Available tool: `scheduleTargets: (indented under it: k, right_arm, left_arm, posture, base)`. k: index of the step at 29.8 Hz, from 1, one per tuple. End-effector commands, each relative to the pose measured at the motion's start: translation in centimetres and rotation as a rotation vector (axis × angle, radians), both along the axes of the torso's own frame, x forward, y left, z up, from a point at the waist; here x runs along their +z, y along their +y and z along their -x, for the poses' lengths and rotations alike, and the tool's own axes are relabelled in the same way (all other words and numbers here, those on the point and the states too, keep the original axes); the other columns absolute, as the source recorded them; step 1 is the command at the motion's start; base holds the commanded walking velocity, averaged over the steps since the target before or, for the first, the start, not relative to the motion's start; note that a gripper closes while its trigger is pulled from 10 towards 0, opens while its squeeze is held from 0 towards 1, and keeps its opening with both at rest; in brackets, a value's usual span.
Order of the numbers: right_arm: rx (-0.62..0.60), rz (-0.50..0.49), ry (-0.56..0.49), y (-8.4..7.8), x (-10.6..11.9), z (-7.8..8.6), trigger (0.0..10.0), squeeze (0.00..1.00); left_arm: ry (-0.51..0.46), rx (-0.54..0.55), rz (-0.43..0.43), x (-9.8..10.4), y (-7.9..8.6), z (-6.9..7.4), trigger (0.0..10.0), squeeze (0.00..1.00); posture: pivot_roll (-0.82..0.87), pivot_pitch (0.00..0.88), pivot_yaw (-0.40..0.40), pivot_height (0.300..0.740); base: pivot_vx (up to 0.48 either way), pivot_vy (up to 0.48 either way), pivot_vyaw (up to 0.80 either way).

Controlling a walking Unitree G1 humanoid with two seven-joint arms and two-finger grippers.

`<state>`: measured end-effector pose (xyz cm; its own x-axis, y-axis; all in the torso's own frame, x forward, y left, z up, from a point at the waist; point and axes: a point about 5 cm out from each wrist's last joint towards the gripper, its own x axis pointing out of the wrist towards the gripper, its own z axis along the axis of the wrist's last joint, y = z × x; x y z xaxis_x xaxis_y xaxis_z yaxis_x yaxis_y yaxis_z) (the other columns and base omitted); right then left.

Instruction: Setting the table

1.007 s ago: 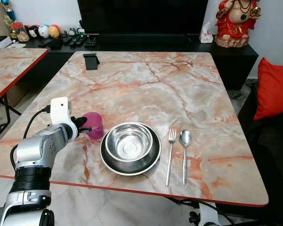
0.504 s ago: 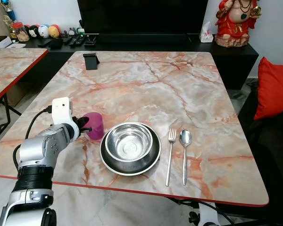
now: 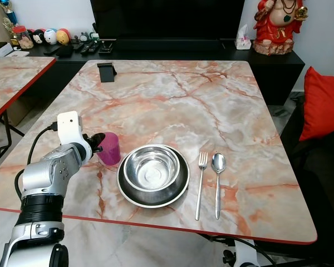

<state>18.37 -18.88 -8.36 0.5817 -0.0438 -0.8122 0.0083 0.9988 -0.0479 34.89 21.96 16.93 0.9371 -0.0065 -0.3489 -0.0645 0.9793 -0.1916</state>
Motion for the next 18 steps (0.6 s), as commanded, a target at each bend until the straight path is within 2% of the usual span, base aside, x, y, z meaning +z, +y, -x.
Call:
scheduleTargets:
  k: [1, 4, 6, 7, 8, 9, 10, 12, 13, 15, 16, 18]
  right_arm:
    - [0.006, -0.001, 0.009, 0.1, -0.1, 0.1, 10.0, 0.0]
    - [0.007, -0.001, 0.009, 0.1, -0.1, 0.1, 10.0, 0.0]
    - [0.009, 0.0, 0.01, 0.1, -0.1, 0.1, 10.0, 0.0]
    - [0.009, -0.001, 0.009, 0.1, -0.1, 0.1, 10.0, 0.0]
    - [0.009, -0.001, 0.009, 0.1, -0.1, 0.1, 10.0, 0.0]
    - [0.007, -0.001, 0.009, 0.1, -0.1, 0.1, 10.0, 0.0]
    - [0.007, -0.001, 0.009, 0.1, -0.1, 0.1, 10.0, 0.0]
    - [0.005, -0.002, 0.009, 0.1, -0.1, 0.1, 10.0, 0.0]
    - [0.005, -0.002, 0.009, 0.1, -0.1, 0.1, 10.0, 0.0]
    - [0.006, -0.002, 0.009, 0.1, -0.1, 0.2, 10.0, 0.0]
    - [0.006, -0.002, 0.009, 0.1, -0.1, 0.2, 10.0, 0.0]
    - [0.006, -0.002, 0.009, 0.1, -0.1, 0.2, 10.0, 0.0]
  left_arm:
    - [-0.032, 0.014, -0.005, 1.0, 0.1, -0.3, 10.0, 0.0]
    - [-0.056, 0.013, -0.007, 1.6, 0.2, -0.2, 10.0, 0.0]
    - [-0.12, 0.008, -0.011, 2.6, 0.2, -0.3, 10.0, 0.0]
    - [-0.19, 0.021, -0.003, 3.7, 0.3, -0.3, 10.0, 0.0]
    - [-0.209, 0.024, -0.001, 4.0, 0.3, -0.2, 10.0, 0.0]
    - [-0.304, 0.029, -0.028, 5.5, 0.4, -0.1, 10.0, 0.0]
    - [-0.304, 0.029, -0.028, 5.5, 0.4, -0.1, 10.0, 0.0]
    - [-0.473, -0.011, -0.109, 7.8, -0.1, 0.5, 10.0, 0.0]
    - [-0.473, -0.011, -0.109, 7.8, -0.1, 0.5, 10.0, 0.0]
    - [-0.571, -0.072, -0.241, 8.6, -1.0, 1.3, 10.0, 0.0]
    - [-0.597, -0.097, -0.273, 8.6, -1.3, 1.5, 10.0, 0.0]
    - [-0.621, -0.126, -0.287, 8.3, -1.8, 1.9, 10.0, 0.0]
  posture:
    - [-0.03, 0.0, 0.05, 0.74]
    - [-0.03, 0.0, 0.05, 0.74]
    - [-0.03, 0.0, 0.05, 0.74]
    - [-0.03, 0.0, 0.049, 0.74]
    - [-0.03, 0.0, 0.049, 0.74]
    - [-0.03, 0.0, 0.049, 0.74]
    - [-0.03, 0.0, 0.049, 0.74]
    - [-0.03, 0.0, 0.048, 0.74]
    - [-0.03, 0.0, 0.048, 0.74]
    - [-0.03, 0.0, 0.046, 0.74]
    - [-0.03, 0.0, 0.047, 0.74]
    - [-0.03, 0.0, 0.047, 0.74]
  base:
    - [0.0, 0.0, 0.0]
    - [0.0, 0.0, 0.0]
    - [0.0, 0.0, 0.0]
    - [0.0, 0.0, 0.0]
    - [0.0, 0.0, 0.0]
    - [0.0, 0.0, 0.0]
    - [0.0, 0.0, 0.0]
    - [0.0, 0.0, 0.0]
    - [0.0, 0.0, 0.0]
    - [0.0, 0.0, 0.0]
    - [0.0, 0.0, 0.0]
    - [0.0, 0.0, 0.0]
